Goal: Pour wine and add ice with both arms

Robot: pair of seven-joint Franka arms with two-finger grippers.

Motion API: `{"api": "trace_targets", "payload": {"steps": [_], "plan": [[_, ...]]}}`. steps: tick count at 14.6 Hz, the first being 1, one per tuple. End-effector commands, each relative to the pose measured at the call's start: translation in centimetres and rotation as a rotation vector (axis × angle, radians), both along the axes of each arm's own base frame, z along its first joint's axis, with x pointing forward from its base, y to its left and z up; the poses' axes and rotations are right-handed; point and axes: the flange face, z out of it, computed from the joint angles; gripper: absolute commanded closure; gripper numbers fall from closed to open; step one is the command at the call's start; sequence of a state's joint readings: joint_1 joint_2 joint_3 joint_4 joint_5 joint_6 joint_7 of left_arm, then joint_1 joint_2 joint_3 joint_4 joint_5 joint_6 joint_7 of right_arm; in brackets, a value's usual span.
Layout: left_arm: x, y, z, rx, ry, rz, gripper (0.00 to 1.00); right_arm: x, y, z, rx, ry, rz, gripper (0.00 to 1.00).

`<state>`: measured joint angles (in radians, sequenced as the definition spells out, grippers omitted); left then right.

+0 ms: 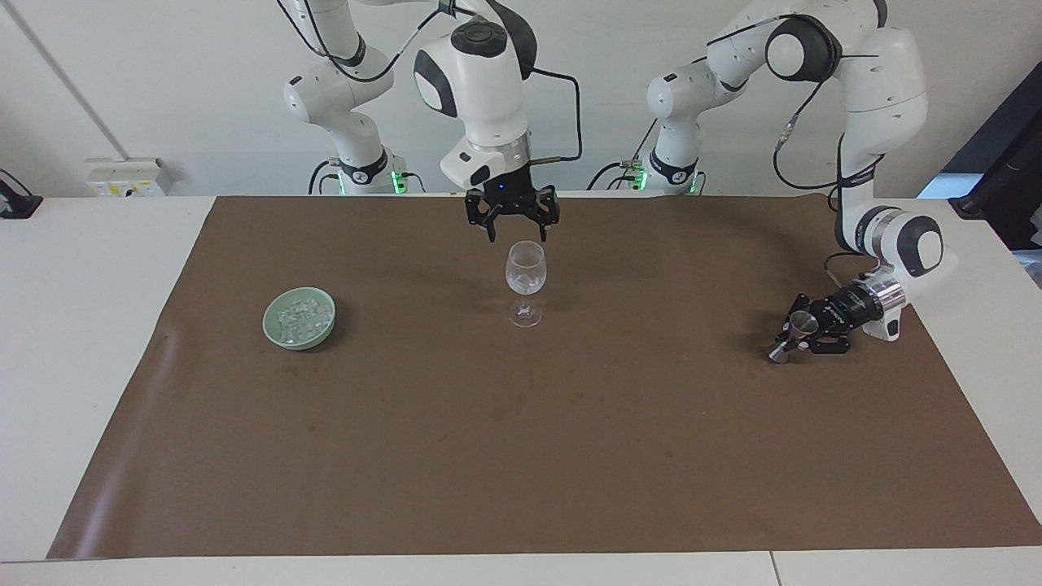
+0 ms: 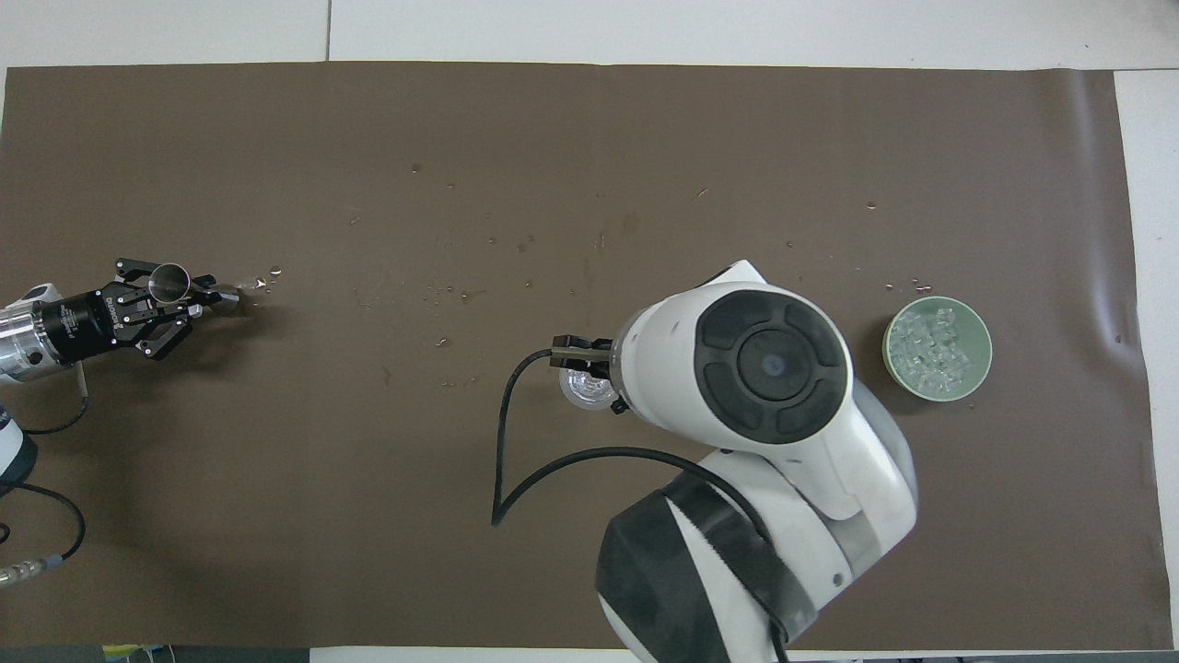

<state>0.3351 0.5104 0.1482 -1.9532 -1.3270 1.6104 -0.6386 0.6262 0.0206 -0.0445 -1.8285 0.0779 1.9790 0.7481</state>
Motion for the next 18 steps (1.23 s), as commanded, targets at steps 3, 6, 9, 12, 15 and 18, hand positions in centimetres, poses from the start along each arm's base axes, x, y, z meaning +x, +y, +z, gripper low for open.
{"api": "trace_targets", "payload": {"steps": [3,6,9,12,15,18], "plan": [[-1.2,0.5,-0.7,-0.013,0.003,0.029,1.00,2.6,-14.5,4.2,-0.036,0.042,0.029,0.00],[-1.3,0.5,-0.9,-0.007,0.004,0.034,0.59,4.0,-26.1,4.9,-0.044,0.065,0.065,0.00],[-1.1,1.4,-0.2,0.002,-0.010,0.036,0.00,3.7,-32.2,5.5,-0.049,0.079,0.100,0.00],[-0.7,2.7,2.3,0.108,-0.032,-0.042,0.00,3.2,-36.6,6.0,-0.094,0.123,0.075,0.00],[0.4,4.3,5.7,0.320,-0.049,-0.231,0.00,4.0,-37.6,6.8,-0.109,0.225,0.116,0.00],[2.5,5.7,9.9,0.502,-0.099,-0.368,0.00,4.4,-38.8,7.9,-0.113,0.221,0.105,0.00]]}}
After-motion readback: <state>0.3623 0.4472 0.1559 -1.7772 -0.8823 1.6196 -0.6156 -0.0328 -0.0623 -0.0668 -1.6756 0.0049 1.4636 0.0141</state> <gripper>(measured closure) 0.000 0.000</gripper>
